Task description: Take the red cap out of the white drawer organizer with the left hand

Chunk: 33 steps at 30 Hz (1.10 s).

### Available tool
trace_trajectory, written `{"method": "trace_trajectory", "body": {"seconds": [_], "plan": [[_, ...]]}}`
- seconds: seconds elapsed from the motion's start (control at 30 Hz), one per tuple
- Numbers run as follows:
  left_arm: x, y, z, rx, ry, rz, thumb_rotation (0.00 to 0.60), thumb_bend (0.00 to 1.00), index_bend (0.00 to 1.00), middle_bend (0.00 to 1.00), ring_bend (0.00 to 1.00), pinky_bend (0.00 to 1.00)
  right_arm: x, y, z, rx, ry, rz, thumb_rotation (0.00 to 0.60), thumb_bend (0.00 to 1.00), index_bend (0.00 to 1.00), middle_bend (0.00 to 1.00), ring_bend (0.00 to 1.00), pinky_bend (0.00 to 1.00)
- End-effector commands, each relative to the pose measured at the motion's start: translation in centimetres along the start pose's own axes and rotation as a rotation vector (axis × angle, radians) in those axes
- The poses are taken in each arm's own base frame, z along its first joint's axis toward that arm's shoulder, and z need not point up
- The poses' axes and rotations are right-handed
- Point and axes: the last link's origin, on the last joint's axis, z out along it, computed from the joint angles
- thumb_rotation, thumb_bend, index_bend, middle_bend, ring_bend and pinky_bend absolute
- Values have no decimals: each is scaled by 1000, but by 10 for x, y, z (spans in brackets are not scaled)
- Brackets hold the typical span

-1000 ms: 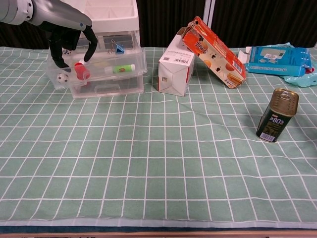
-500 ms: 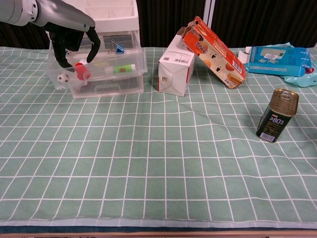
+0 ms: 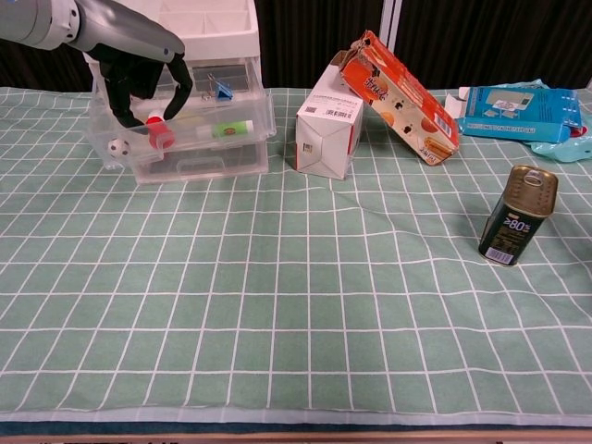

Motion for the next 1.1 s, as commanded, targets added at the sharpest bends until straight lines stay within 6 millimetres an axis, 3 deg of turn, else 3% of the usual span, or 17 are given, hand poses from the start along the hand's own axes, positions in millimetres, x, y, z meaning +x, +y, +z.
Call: {"method": "trace_trajectory", "body": {"seconds": [0.03,0.7,1.1], "plan": [[0,0,0,0,-3,0,600,262,520,1000,1000,1000,0,0,0,-2,0,6,600,65,0,0,0,219],[10,-4,-4,16,26,-10,600,312,558,1000,1000,1000,0,0,0,-3,0,8,600,66,0,0,0,218],[57,-4,-36,4,182,-18,600,314,562,1000,1000,1000,0,0,0,-3,-1,3,600,65,0,0,0,219]]}}
